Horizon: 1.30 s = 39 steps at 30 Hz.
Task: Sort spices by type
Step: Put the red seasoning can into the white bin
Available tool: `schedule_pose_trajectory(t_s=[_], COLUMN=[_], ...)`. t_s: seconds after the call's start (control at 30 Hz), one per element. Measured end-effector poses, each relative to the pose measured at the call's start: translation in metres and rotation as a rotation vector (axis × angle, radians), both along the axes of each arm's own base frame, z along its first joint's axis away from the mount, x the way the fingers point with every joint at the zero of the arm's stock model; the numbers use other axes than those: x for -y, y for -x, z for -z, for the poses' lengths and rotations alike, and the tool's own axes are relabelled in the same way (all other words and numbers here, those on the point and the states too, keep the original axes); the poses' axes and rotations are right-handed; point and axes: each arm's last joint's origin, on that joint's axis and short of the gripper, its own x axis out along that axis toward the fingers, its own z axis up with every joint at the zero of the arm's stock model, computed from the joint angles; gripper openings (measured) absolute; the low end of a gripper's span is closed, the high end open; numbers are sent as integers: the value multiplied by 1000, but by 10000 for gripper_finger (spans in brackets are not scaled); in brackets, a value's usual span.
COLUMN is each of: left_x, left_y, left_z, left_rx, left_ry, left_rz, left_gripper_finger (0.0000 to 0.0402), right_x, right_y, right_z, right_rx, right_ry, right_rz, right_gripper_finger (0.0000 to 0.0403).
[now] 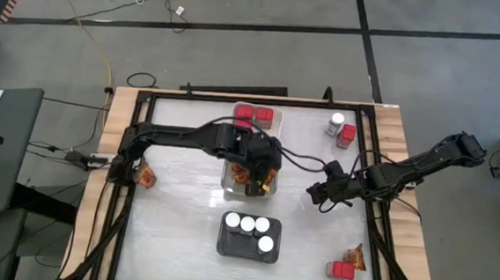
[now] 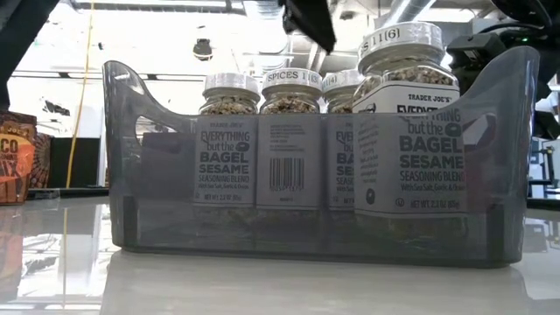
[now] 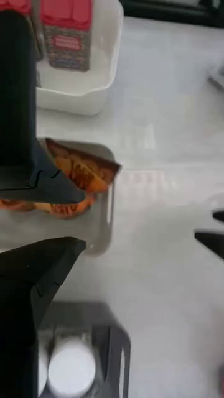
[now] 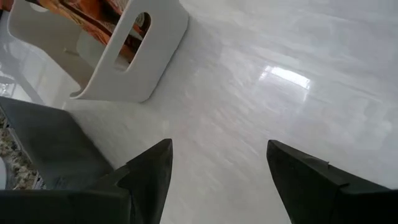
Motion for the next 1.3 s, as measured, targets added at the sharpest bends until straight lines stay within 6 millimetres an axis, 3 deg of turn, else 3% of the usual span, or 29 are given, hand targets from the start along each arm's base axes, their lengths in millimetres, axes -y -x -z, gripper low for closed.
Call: schedule_pose_trajectory(t_s=[0.17, 0.27, 0.43, 0.63, 0.87, 1.03, 1.3], left_x=[-12, -11, -5, -6, -4, -6, -8], left_y=[8, 15, 36, 65, 110, 148, 200], left_z=[11, 29, 46, 67, 72, 61, 52], left_rx=[61, 64, 105, 38, 46, 142, 370], left_ry=[21, 34, 57, 59, 17, 35, 87], left_rz=[-49, -58, -66, -122, -197, -203, -192], left_gripper_finger=[89, 88, 88, 88, 88, 88, 88], right_x=[1, 1, 1, 2, 3, 3, 13], right_y=[2, 2, 1, -1, -2, -2, -6], right_z=[1, 1, 1, 0, -1, -1, -2], right_rx=[-18, -19, -16, 8, 2, 9, 26], right_ry=[6, 1, 4, -3, 24, 21, 15], right_rz=[5, 13, 11, 18, -17, -20, 41], right_gripper_finger=[286, 286, 286, 286, 286, 292, 373])
